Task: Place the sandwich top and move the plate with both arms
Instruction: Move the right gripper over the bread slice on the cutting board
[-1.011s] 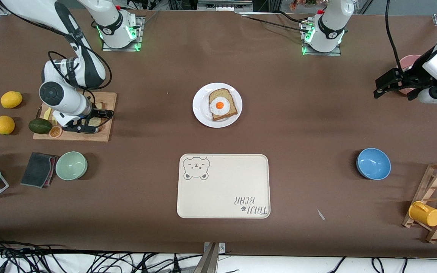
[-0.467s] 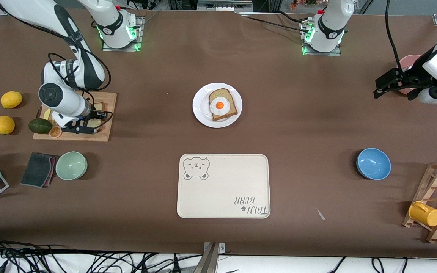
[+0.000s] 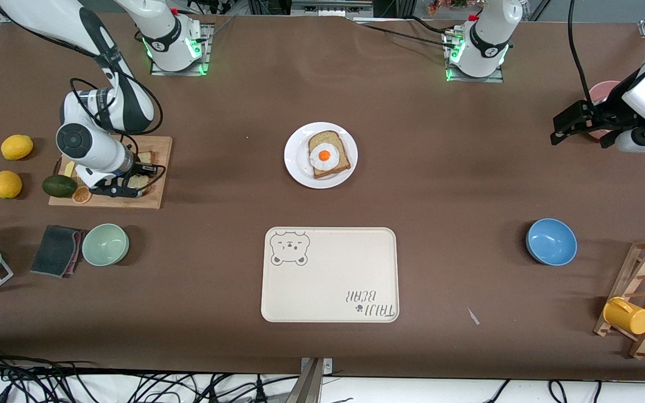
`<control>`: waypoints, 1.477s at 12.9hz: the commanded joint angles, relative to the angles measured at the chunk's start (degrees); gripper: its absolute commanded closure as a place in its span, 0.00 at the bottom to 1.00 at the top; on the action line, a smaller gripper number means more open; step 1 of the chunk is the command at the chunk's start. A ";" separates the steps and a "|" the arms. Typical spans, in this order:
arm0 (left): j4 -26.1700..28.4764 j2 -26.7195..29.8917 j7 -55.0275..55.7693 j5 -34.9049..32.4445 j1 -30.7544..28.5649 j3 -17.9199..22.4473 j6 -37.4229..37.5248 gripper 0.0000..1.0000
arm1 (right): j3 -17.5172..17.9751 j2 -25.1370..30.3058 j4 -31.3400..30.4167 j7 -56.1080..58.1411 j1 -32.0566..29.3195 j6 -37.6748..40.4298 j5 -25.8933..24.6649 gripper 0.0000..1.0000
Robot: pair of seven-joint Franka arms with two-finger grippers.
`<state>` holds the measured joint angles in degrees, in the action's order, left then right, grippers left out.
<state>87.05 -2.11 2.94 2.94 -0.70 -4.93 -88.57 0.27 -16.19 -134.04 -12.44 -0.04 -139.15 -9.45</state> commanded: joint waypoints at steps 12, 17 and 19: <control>-1.45 -0.35 0.49 -1.62 0.35 -0.60 1.29 0.00 | 2.72 3.19 6.43 -3.30 0.57 18.39 -4.44 1.00; -1.45 -0.35 0.49 -1.62 0.35 -0.60 1.29 0.00 | 2.80 -0.94 6.25 -7.23 1.63 13.38 -14.10 0.69; -1.45 -0.35 0.49 -1.62 0.35 -0.60 1.29 0.00 | 2.98 -1.12 6.51 -8.57 1.71 13.29 -14.02 0.60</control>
<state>87.05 -2.11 2.94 2.94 -0.69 -5.38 -88.57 2.97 -17.12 -127.95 -18.75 1.38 -125.56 -22.13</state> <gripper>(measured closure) 0.000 0.626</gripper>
